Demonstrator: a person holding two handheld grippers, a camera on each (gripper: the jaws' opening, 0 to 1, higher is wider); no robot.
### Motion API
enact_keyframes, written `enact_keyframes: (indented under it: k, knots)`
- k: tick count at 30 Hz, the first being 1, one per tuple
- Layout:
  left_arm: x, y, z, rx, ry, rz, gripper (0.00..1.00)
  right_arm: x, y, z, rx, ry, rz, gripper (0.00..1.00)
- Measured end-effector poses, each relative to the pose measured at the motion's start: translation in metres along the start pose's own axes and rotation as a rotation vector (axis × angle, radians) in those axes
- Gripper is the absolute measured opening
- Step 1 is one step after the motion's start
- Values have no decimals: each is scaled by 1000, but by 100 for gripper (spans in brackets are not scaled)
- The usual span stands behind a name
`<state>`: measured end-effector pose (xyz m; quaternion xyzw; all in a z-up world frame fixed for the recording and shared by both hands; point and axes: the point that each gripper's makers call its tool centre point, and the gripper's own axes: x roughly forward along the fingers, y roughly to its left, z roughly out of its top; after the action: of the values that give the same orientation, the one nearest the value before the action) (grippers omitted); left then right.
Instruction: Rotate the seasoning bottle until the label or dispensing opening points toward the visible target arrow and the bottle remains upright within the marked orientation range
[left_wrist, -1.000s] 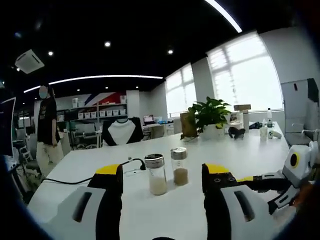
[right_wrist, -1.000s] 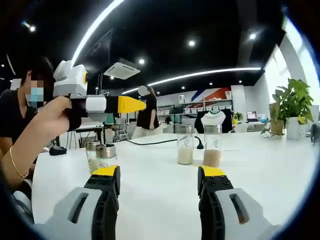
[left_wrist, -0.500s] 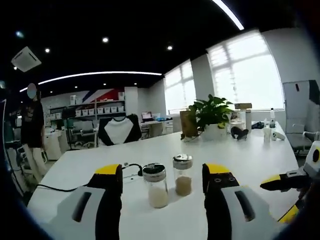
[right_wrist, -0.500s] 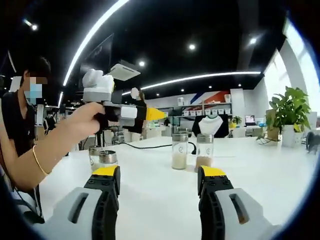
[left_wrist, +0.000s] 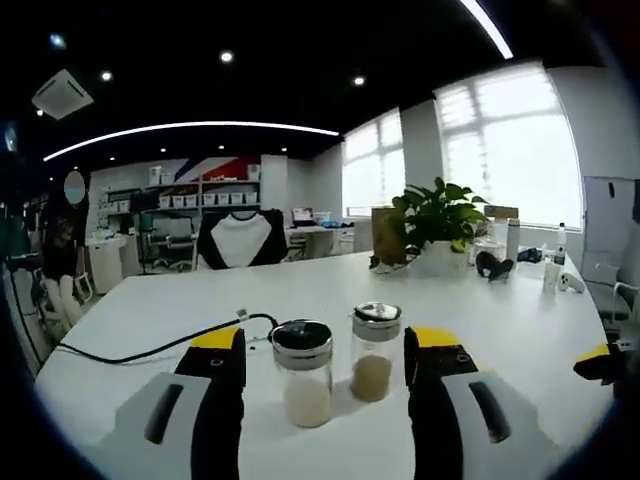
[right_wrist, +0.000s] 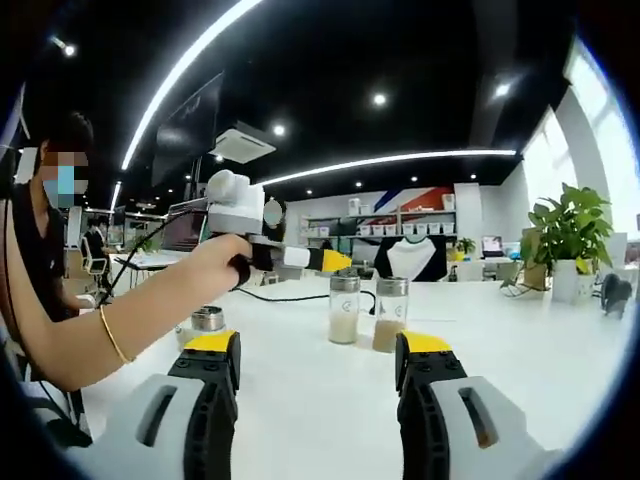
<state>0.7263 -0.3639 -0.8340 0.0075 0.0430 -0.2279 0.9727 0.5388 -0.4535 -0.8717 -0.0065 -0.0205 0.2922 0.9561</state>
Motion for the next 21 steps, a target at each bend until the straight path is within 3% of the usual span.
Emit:
enact_keyframes:
  k: [6, 10, 20, 21]
  knots:
    - [21, 4, -6, 15, 14, 31, 66, -6, 0, 1, 0, 5, -2, 63]
    - [33, 10, -10, -45, 4, 51, 64, -8, -3, 3, -6, 10, -16, 63]
    - [50, 19, -36, -78, 39, 60, 62, -3, -8, 2, -12, 28, -34, 63]
    - [52, 20, -40, -84, 63, 55, 61, -2, -8, 1, -9, 29, -34, 63]
